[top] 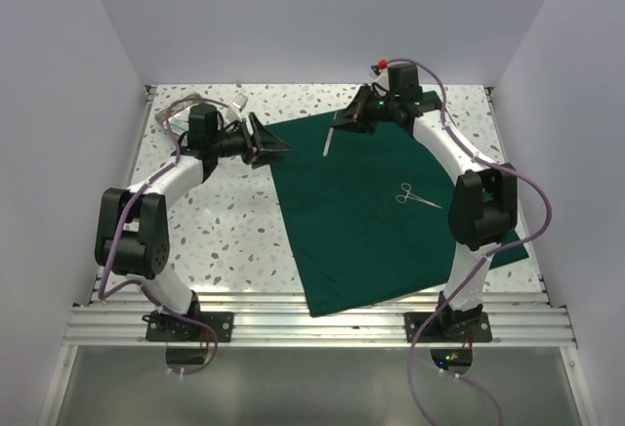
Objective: Prepare the surgical pack
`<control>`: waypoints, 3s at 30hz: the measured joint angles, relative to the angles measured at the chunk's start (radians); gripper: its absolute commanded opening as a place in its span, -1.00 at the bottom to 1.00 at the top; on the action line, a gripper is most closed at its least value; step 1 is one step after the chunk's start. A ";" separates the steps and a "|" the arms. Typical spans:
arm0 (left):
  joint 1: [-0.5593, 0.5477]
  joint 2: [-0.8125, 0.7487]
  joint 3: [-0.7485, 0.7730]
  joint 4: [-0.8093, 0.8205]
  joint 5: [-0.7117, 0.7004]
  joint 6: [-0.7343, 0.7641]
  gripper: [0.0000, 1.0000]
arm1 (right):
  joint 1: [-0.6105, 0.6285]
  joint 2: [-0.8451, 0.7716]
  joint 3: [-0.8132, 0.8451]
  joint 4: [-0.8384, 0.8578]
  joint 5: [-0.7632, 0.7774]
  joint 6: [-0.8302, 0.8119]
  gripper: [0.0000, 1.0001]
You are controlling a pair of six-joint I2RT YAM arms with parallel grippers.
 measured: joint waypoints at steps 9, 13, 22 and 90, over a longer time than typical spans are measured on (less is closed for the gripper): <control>-0.108 0.002 -0.014 0.205 0.059 -0.142 0.17 | 0.082 -0.002 0.000 0.110 -0.229 -0.100 -1.00; -0.122 0.013 -0.013 0.249 0.063 -0.172 -0.01 | 0.095 -0.002 0.000 0.178 -0.287 -0.073 -1.00; -0.147 0.075 0.010 0.341 0.086 -0.251 -0.42 | 0.103 0.027 0.009 0.214 -0.327 -0.052 -1.00; 0.393 0.463 0.633 -0.737 -0.539 0.308 -0.17 | -0.230 0.076 -0.173 -0.635 0.627 0.570 0.08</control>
